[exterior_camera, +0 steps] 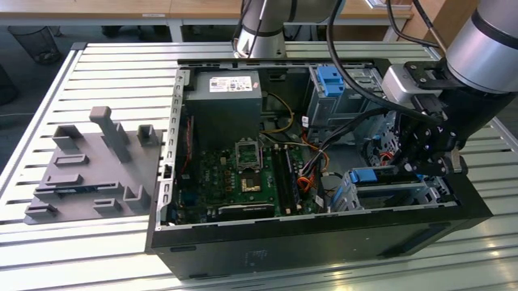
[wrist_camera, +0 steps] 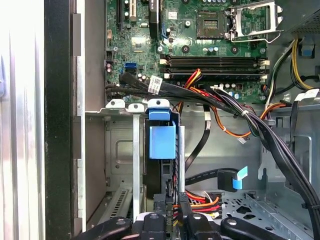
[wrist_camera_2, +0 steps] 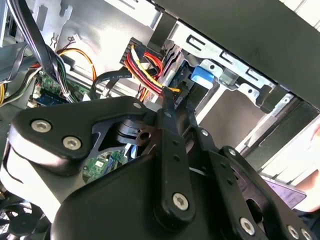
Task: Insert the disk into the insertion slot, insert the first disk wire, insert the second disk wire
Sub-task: 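Insert the first disk wire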
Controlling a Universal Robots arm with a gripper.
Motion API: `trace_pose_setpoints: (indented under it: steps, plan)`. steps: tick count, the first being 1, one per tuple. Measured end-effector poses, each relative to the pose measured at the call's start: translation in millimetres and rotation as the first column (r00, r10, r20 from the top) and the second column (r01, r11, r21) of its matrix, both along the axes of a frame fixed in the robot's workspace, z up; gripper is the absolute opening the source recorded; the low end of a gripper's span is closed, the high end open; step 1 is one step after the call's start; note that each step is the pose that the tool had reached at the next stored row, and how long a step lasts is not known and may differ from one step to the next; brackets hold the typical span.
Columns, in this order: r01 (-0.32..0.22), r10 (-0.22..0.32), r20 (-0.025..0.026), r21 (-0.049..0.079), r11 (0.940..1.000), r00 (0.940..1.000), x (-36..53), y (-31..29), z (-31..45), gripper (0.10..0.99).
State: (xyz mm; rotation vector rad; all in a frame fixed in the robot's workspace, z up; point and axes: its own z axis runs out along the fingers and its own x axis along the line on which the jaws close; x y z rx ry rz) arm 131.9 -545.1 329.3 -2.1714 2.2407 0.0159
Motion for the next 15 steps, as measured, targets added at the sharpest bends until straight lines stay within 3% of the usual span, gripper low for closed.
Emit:
trace_pose_setpoints:
  steps: [10,12,15]
  plan:
    - [0.0,0.0,-0.0014,0.0,1.0,1.0,0.1,0.0,9.6,0.227]
    - [0.0,0.0,-0.0034,0.0,1.0,1.0,0.5,0.0,10.7,0.106]
    - [0.0,0.0,-0.004,0.0,1.0,1.0,0.4,0.0,11.6,0.106]
